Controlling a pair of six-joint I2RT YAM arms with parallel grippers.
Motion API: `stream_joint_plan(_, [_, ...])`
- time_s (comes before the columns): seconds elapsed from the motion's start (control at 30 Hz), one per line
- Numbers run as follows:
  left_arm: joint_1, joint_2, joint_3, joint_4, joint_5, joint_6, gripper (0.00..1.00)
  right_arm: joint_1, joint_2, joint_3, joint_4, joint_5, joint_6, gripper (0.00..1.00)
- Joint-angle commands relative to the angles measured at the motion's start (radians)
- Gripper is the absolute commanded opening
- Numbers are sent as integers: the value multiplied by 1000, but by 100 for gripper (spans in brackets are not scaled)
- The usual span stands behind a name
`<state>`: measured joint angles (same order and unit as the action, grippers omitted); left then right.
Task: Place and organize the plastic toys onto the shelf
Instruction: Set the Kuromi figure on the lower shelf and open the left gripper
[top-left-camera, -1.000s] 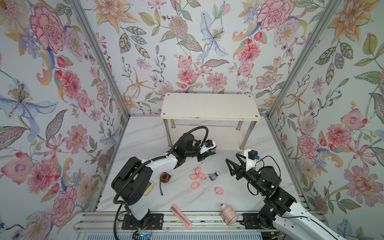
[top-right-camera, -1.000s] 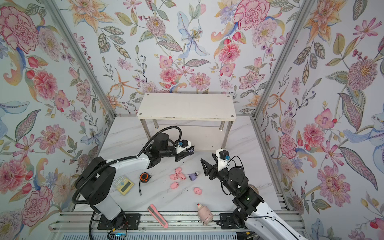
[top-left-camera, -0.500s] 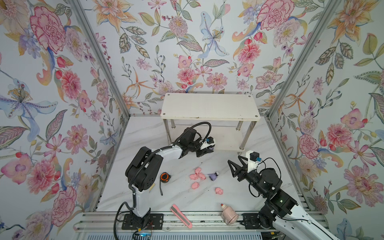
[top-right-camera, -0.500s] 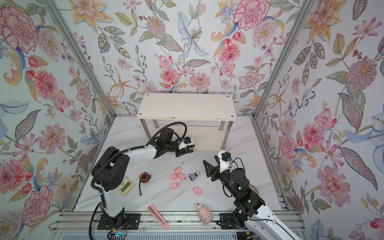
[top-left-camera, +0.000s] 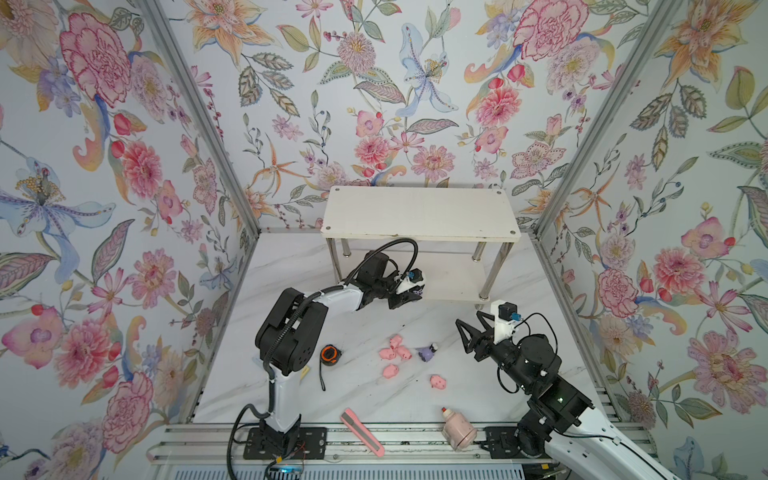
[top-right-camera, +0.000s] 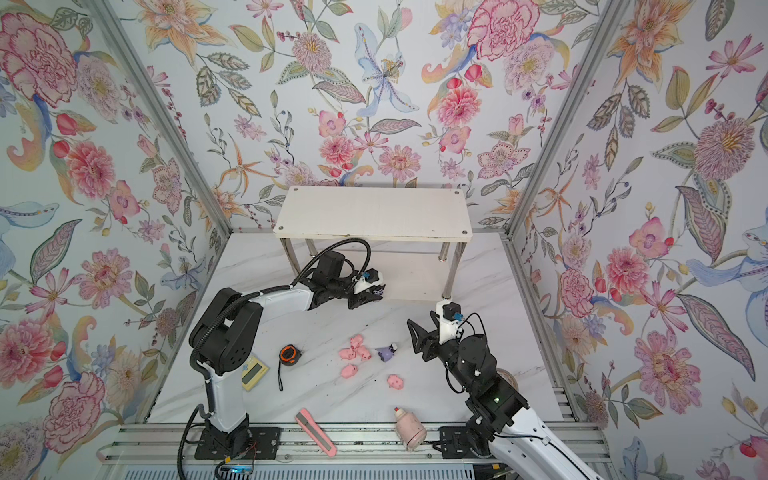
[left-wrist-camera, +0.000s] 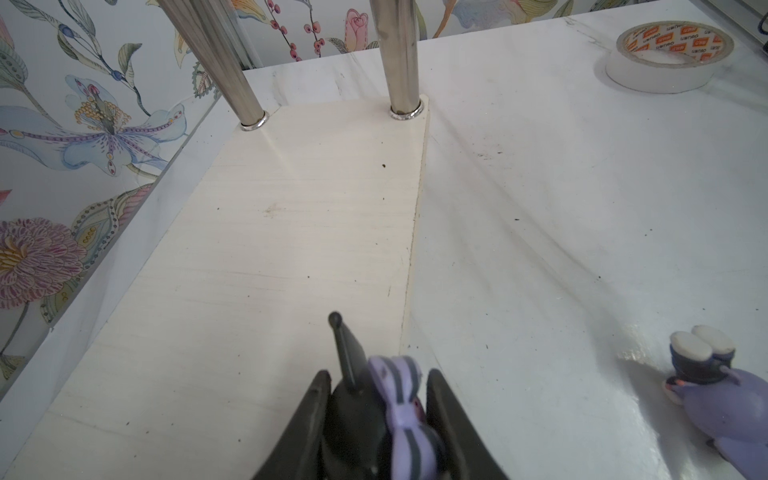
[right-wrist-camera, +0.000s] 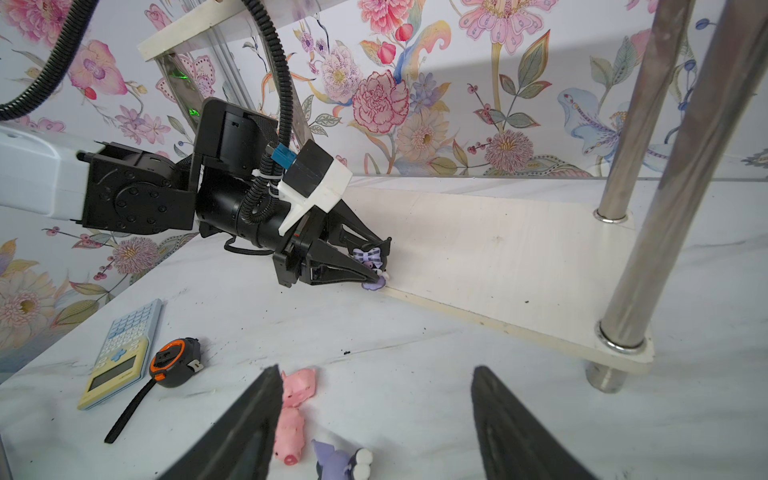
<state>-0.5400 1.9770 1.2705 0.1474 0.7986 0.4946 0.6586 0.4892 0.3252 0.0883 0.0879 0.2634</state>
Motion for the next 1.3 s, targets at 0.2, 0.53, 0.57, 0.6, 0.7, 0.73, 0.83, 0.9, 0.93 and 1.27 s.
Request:
stream_joint_plan(0.2, [27,47,74,-80,73,63,11,-4,13,-18,6,-7,32,73])
stream_joint_plan(0.53, [36,86,118,-103,84,62,12,-4,27,-18,20,-11,38,73])
stream_joint_plan(0.57, [38,90,124,-103,84,62,12,-5,27,-19,19,-13,39,73])
stream_joint_plan(0.6, [37,93,130,-108,85,62,12,-4,28,-20,21,-13,39,73])
stream_joint_plan(0.7, [38,103,149,-119,83,65,13,-5,28,-23,22,-13,40,73])
stream_joint_plan(0.73, [37,105,154,-124,83,66,13,-4,28,-23,22,-13,40,73])
stream_joint_plan(0.83, [37,115,166,-130,80,65,19,-4,27,-25,22,-13,40,73])
stream_joint_plan(0.9, [37,121,174,-140,80,65,23,-5,28,-26,22,-13,39,74])
stream_joint_plan(0.93, [37,122,174,-141,79,64,26,-4,26,-27,22,-12,39,74])
stream_joint_plan(1.27, [37,122,180,-137,72,37,99,-37,23,-33,24,-19,43,74])
